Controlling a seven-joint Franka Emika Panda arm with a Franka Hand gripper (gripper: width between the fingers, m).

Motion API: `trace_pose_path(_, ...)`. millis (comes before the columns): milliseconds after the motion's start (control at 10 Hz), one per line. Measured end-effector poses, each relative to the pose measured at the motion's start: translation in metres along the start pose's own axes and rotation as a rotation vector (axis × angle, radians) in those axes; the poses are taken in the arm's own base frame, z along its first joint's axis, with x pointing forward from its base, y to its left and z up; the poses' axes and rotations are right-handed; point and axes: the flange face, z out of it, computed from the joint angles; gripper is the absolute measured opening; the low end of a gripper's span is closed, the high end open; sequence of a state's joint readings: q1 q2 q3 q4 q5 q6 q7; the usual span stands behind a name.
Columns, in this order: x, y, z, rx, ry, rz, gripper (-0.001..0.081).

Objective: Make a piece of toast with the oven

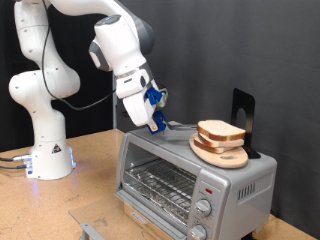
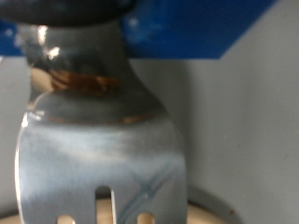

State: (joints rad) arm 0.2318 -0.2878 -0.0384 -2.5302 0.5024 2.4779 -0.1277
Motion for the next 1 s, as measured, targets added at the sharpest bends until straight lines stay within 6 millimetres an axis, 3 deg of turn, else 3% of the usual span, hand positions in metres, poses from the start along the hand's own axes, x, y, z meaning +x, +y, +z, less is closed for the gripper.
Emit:
trace_pose_path(400, 0.007, 0.0, -0.004, 0.002, 0.014, 0.01, 0.0389)
trace_pose_path(700, 0.026, 0.004, -0.013, -0.028, 0.033, 0.033, 0.0389)
trace_pose_path(1000, 0.048, 0.007, -0.006, -0.107, -0.044, 0.015, 0.0389)
